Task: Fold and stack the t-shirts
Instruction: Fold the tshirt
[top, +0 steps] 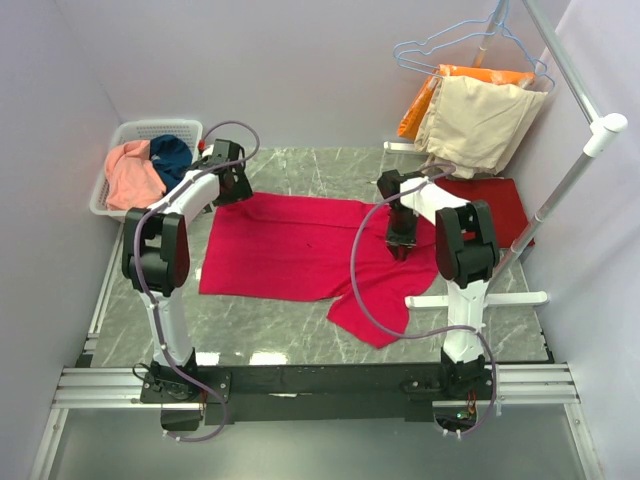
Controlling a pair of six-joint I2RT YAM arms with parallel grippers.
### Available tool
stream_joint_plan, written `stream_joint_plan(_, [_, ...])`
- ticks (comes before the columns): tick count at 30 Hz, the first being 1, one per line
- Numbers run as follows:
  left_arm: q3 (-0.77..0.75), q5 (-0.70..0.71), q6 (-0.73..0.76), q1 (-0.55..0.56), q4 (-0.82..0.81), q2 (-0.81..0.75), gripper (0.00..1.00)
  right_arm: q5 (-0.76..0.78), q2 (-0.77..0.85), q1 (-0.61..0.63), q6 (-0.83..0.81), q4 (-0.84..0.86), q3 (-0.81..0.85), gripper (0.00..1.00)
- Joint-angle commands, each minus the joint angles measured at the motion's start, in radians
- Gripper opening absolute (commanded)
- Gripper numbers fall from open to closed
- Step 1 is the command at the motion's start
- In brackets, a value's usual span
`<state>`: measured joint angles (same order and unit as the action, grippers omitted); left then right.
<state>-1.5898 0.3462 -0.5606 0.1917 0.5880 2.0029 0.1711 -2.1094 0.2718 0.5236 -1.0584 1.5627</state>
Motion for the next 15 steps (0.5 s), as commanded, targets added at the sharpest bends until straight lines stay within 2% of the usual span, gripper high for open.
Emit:
stream_joint_plan(1, [-0.010,0.019,-0.022,0.006,0.004,-0.001,0.99,0.088,0.009,-0.029,-0.016,-0.017,0.003,0.28])
stream_joint_plan(4, [-0.042,0.011,-0.073,0.006,0.013,0.057,1.00,0.070,0.009,-0.020,-0.002,-0.014,0.042,0.27])
stream_joint_plan(8, [-0.081,-0.044,-0.133,0.006,0.027,0.117,0.89,0.062,0.019,-0.005,0.018,-0.011,0.066,0.27])
stream_joint_plan(11, [-0.067,-0.061,-0.173,0.006,0.009,0.131,0.70,0.073,0.025,0.003,0.027,-0.009,0.069,0.27])
stream_joint_plan(15, [-0.087,-0.018,-0.186,0.006,0.007,0.151,0.60,0.067,0.043,0.009,0.036,-0.002,0.068,0.27])
